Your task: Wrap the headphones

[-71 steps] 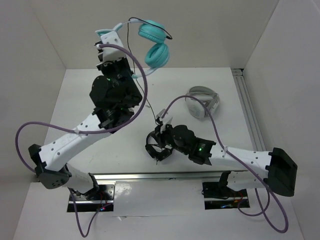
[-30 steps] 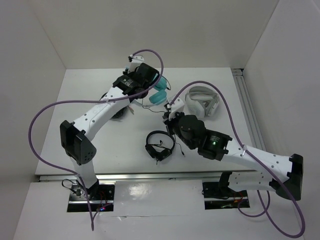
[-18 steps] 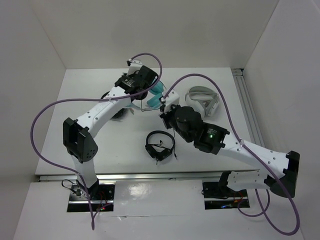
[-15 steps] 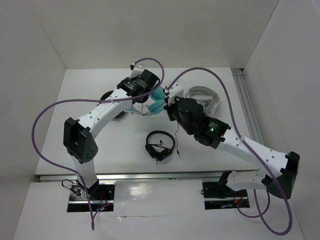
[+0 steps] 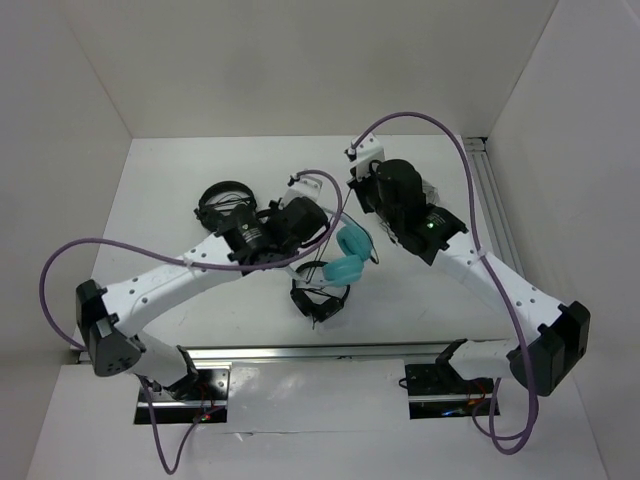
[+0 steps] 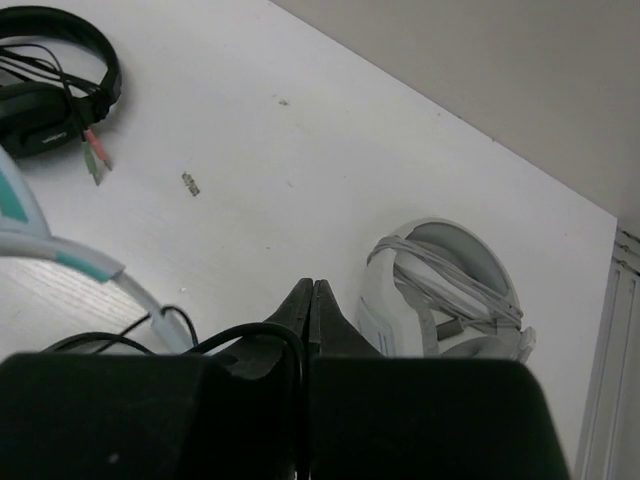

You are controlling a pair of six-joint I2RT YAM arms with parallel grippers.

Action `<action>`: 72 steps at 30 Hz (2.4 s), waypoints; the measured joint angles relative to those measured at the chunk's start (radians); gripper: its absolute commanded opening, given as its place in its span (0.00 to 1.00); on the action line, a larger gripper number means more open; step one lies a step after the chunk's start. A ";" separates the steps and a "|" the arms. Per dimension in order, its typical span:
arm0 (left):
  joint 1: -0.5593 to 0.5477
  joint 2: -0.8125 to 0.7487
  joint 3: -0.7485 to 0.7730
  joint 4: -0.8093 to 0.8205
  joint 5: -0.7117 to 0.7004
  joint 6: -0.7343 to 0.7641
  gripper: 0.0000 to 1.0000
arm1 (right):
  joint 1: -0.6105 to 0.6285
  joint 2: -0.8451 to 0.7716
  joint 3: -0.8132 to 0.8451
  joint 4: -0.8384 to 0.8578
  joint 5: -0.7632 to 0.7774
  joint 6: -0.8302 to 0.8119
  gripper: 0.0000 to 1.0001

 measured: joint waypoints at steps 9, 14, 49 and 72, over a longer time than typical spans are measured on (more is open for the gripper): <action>-0.088 -0.204 -0.055 -0.079 0.080 -0.007 0.00 | -0.043 0.032 0.000 0.006 -0.181 -0.026 0.00; -0.116 -0.274 0.090 -0.136 0.201 0.023 0.00 | -0.060 0.078 0.001 0.015 -0.349 -0.025 0.01; -0.126 -0.135 0.661 -0.373 0.234 -0.062 0.00 | -0.237 0.279 -0.299 0.779 -0.886 0.429 0.37; -0.126 -0.137 0.718 -0.359 0.245 -0.090 0.00 | -0.237 0.395 -0.351 0.870 -0.896 0.481 0.13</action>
